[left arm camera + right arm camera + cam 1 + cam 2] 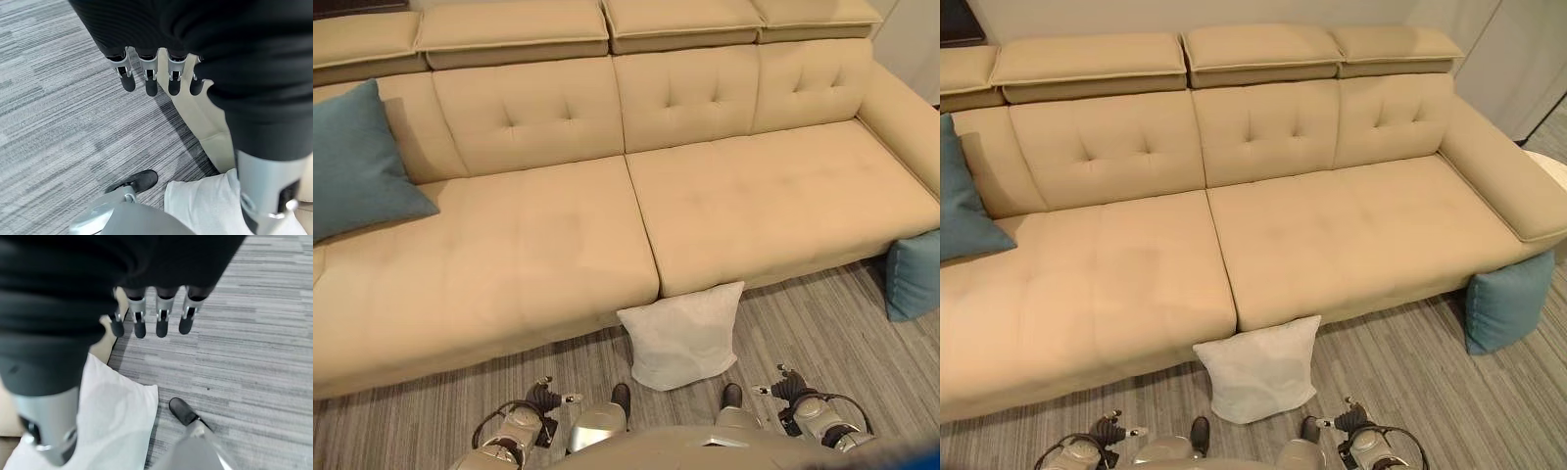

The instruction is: Pick up all the scattered cushions and arrange them neatly on the sofa.

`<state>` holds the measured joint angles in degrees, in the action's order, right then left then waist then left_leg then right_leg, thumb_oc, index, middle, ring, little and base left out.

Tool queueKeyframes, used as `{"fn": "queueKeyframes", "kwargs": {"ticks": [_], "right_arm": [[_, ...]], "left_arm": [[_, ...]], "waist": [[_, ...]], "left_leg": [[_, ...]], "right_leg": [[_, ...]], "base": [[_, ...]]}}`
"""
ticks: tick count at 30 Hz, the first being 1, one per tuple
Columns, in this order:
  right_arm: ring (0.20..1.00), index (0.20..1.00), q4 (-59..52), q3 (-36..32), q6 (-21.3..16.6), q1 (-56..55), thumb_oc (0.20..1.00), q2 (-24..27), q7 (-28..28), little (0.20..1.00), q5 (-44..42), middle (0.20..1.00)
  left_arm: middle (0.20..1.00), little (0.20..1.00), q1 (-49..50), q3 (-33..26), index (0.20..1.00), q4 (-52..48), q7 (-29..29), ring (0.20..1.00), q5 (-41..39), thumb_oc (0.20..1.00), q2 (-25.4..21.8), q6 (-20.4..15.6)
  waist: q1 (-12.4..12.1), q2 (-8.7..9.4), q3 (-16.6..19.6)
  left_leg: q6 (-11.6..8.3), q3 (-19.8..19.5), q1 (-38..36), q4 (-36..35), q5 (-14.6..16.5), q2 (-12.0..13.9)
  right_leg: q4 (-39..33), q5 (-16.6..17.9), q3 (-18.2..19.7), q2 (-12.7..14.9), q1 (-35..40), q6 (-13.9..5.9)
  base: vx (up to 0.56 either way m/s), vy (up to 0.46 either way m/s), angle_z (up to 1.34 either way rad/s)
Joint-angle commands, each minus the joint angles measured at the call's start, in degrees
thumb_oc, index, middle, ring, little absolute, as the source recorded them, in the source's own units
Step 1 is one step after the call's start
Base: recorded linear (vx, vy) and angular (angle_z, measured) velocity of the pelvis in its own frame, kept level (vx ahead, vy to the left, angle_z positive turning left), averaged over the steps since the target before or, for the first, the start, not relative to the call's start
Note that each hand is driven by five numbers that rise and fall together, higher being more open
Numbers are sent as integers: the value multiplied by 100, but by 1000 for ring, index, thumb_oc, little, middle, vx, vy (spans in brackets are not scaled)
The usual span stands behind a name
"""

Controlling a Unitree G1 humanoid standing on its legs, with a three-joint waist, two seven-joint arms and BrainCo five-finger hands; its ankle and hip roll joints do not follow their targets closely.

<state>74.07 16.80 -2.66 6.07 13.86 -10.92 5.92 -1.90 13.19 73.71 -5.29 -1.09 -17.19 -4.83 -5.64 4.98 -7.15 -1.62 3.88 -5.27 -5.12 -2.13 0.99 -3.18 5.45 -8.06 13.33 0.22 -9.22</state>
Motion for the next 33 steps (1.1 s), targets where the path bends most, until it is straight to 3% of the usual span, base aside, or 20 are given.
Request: {"fn": "queueKeyframes", "kwargs": {"ticks": [1, 4, 6, 9, 12, 16, 23, 28, 29, 30, 33], "right_arm": [[1000, 1000, -50, 164, -36, 199, 1000, 351, -85, 1000, 97, 1000], [1000, 1000, -88, 102, -102, 185, 1000, 429, -158, 1000, -62, 1000], [1000, 1000, -96, 73, -125, 174, 1000, 480, -192, 1000, -124, 1000], [1000, 1000, -100, 32, -149, 192, 1000, 564, -195, 1000, -220, 1000], [1000, 1000, -161, 106, -162, 238, 1000, 556, -213, 1000, -240, 1000], [1000, 1000, -367, 189, -194, 419, 1000, 519, -261, 1000, -355, 1000], [1000, 1000, -663, 302, -228, 985, 1000, 535, -427, 1000, -648, 1000], [1000, 1000, -845, 329, -283, 1328, 1000, 546, -607, 1000, -839, 1000], [1000, 1000, -1044, 304, -349, 1596, 1000, 588, -829, 1000, -1032, 1000], [1000, 1000, -1195, 308, -398, 1820, 1000, 647, -992, 1000, -1149, 1000], [1000, 1000, -1392, 256, -486, 2206, 1000, 744, -1266, 1000, -1355, 1000]], "left_arm": [[1000, 1000, -282, -76, 1000, 176, -131, 1000, 26, 1000, 183, -121], [1000, 1000, -438, -2, 1000, 107, -168, 1000, -86, 1000, 247, -120], [1000, 1000, -538, 23, 1000, 42, -194, 1000, -172, 1000, 284, -128], [1000, 1000, -636, 19, 1000, -48, -199, 1000, -285, 1000, 345, -145], [1000, 1000, -638, 7, 1000, -106, -207, 1000, -322, 1000, 317, -150], [1000, 1000, -815, -16, 1000, -242, -279, 1000, -424, 1000, 90, -185], [1000, 1000, -1317, 44, 1000, -476, -482, 1000, -826, 1000, -133, -355], [1000, 1000, -1629, 38, 1000, -626, -698, 1000, -1179, 1000, -224, -470], [1000, 1000, -1905, 45, 1000, -821, -936, 1000, -1496, 1000, -239, -608], [1000, 1000, -2102, 78, 1000, -970, -1076, 1000, -1749, 1000, -231, -677], [1000, 1000, -2477, 190, 1000, -1283, -1281, 1000, -1998, 1000, -252, -815]], "waist": [[-61, -87, 97], [47, -108, 2], [88, -105, -76], [156, -86, -154], [142, -64, -198], [70, 98, -328], [-11, 174, -864], [-6, 177, -1052], [9, 148, -1205], [8, 83, -1308], [66, 7, -1438]], "left_leg": [[-3, -824, 360, 231, 442, -16], [-286, -920, 630, 242, 190, 295], [-340, -842, 818, 408, 144, 355], [-269, -493, 1013, 818, 270, 284], [-180, -334, 1076, 764, 314, 229], [-139, -377, 1337, 735, 306, 194], [-110, -348, 2064, 1050, 315, 114], [-118, -353, 2481, 1132, 237, 93], [-133, -368, 2819, 1218, 185, 72], [-192, -385, 3008, 1349, 330, 141], [-200, -430, 3688, 1717, 349, 132]], "right_leg": [[-44, -260, -138, -501, -30, 33], [-182, -470, -423, -727, 46, 199], [-182, -542, -578, -748, 68, 254], [-182, -565, -795, -719, 86, 299], [-182, -561, -820, -746, 46, 303], [-173, -474, -830, -728, -221, 312], [324, -347, -718, -539, -1099, 316], [501, -287, -690, -455, -1577, 315], [664, -282, -685, -412, -1959, 321], [850, -420, -683, -410, -2190, 293], [1239, -491, -700, -307, -2854, 327]], "base": [[43, -344, 27], [-40, -267, 34], [-88, -146, 76], [-59, -85, 73], [-3, 6, 20], [-46, 32, 5], [-130, 57, 3], [-84, 40, 3], [-58, 25, -1], [-101, 30, -2], [-100, 14, 2]]}}
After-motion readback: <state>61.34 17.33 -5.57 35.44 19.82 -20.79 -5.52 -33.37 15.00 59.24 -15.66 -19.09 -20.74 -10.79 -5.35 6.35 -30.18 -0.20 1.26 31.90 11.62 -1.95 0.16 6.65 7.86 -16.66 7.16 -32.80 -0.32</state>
